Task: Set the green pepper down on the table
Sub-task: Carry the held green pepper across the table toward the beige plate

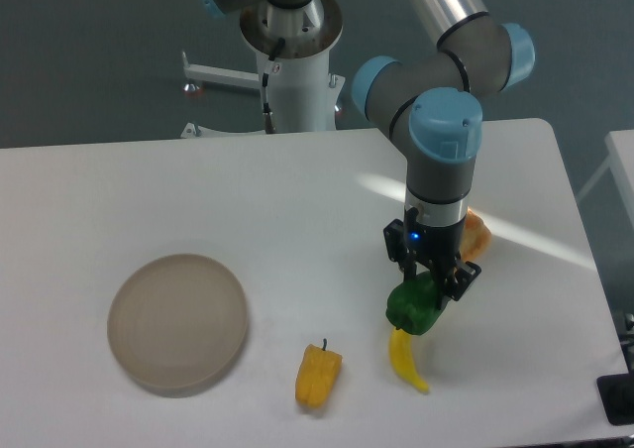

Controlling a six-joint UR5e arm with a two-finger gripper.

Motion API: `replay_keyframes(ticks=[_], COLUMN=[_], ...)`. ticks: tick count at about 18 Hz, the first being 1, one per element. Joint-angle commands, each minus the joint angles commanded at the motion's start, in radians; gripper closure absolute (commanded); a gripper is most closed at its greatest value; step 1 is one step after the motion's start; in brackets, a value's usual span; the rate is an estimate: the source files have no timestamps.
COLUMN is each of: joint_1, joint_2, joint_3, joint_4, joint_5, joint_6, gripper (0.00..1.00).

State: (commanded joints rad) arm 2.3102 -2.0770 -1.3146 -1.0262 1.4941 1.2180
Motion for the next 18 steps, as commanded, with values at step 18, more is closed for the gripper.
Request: replay_keyframes(ticks=[18], joint_1=[-0.034], joint_2=[0.225], joint_3=[-0.411], joint_4=[0.017], joint_5=[0.0], joint_6=[-0.023], gripper=[0.68])
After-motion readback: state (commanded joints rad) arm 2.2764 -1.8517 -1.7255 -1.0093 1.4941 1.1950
